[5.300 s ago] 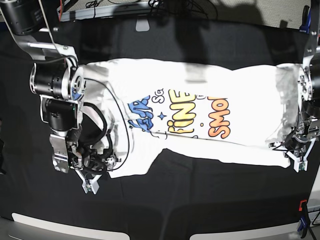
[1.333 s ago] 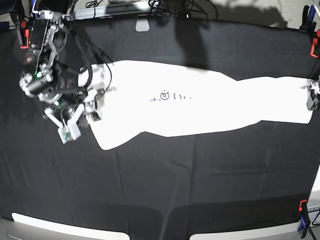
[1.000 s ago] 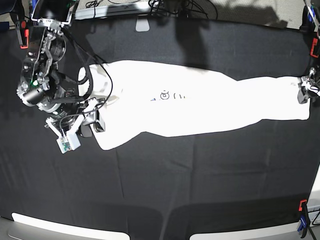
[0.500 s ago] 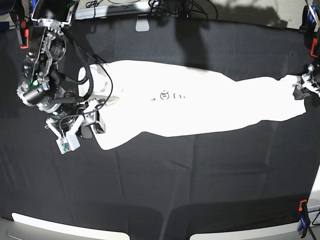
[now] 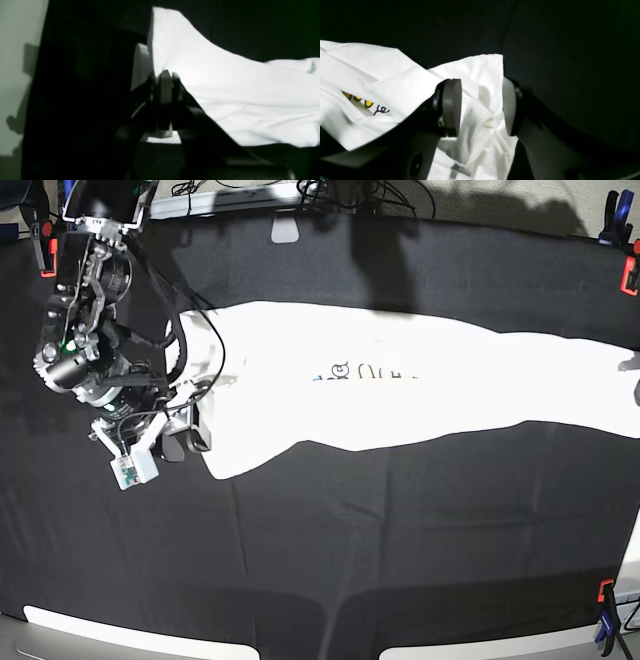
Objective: Layout the t-shirt on the table in an organized manner, then fold the t-shirt properly
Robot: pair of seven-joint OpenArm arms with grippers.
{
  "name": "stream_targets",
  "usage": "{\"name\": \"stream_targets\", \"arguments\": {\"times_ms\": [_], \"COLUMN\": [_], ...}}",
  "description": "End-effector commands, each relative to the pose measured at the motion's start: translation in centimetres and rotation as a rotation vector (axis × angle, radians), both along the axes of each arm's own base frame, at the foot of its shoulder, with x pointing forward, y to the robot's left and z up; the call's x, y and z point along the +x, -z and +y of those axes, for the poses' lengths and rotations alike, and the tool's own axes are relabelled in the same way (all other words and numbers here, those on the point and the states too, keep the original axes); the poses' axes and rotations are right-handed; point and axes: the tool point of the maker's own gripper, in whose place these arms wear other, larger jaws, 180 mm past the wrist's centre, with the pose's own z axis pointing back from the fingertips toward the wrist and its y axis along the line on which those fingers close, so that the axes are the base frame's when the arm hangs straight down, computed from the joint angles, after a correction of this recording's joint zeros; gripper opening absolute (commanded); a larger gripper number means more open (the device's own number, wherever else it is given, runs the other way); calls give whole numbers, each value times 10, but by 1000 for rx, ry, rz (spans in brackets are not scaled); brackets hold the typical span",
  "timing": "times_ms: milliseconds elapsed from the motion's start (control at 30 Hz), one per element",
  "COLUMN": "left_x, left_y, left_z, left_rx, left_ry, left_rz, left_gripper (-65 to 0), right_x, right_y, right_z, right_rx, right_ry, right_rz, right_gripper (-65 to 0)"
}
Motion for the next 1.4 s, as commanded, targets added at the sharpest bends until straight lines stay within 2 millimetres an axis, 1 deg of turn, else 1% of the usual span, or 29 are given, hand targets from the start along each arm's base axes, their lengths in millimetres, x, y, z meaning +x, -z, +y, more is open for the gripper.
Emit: {"name": "stream_targets", "arguments": {"times_ms": [0, 67, 167, 200, 233, 367, 467, 567, 633, 667, 733, 800, 867, 933, 1033, 1067, 1100, 1133, 1167, 1267, 1367], "left_x": [8, 4, 0, 0, 1, 2, 0, -7, -17, -22, -29, -29, -26, -25, -27, -28, -28, -27, -24, -11, -5], "left_y": [-21, -12, 3, 8, 13, 28, 35, 43, 58, 65, 73, 72, 67, 62, 60, 61, 62, 61, 57, 37, 18], "left_z": [11, 12, 13, 14, 15, 13, 20, 27, 27, 21, -3, -12, -18, -22, -26, -26, -26, -24, -19, -3, 13], "left_rx": [38, 73, 116, 131, 147, 212, 254, 276, 250, 215, 116, 34, -31, -89, -127, -127, -121, -112, -99, -67, -17], "left_ry": [-1, 5, -6, -26, -51, -86, -127, -148, -152, -130, -28, -29, -35, -37, -29, -27, -26, -30, -39, -75, -75], "left_rz": [-51, -14, 24, 29, 26, 19, 34, 73, 130, 153, 167, 162, 151, 143, 158, 163, 166, 159, 137, 35, 0], "left_gripper": [-650, -649, -511, -475, -456, -454, -454, -454, -454, -454, -454, -456, -456, -472, -537, -571, -621, -650, -650, -650, -650], "right_x": [8, 8, 8, 8, 8, 8, 8, 8, 8, 8, 8, 8, 8, 8, 8, 8, 8, 8, 8, 8, 8], "right_y": [-17, -17, -17, -17, -17, -17, -17, -17, -17, -17, -17, -18, -18, -18, -18, -18, -18, -18, -18, -18, -18], "right_z": [-1, -1, -1, -1, -1, -1, -1, -1, -1, -1, -1, -1, -1, -1, 0, 0, -1, -1, 0, -1, -1], "right_rx": [5, 4, 4, 4, 4, 3, 3, 3, 3, 3, 4, 5, 6, 6, 7, 7, 6, 6, 7, 6, 6], "right_ry": [-6, -6, -6, -6, -6, -6, -6, -6, -6, -6, -6, -6, -6, -6, -6, -7, -6, -6, -7, -6, -6], "right_rz": [-62, -60, -59, -59, -59, -58, -59, -59, -59, -59, -60, -63, -64, -65, -65, -66, -65, -65, -66, -66, -66], "right_gripper": [-394, -394, -394, -394, -394, -394, -394, -394, -394, -394, -394, -394, -394, -394, -394, -394, -394, -394, -394, -394, -394]}}
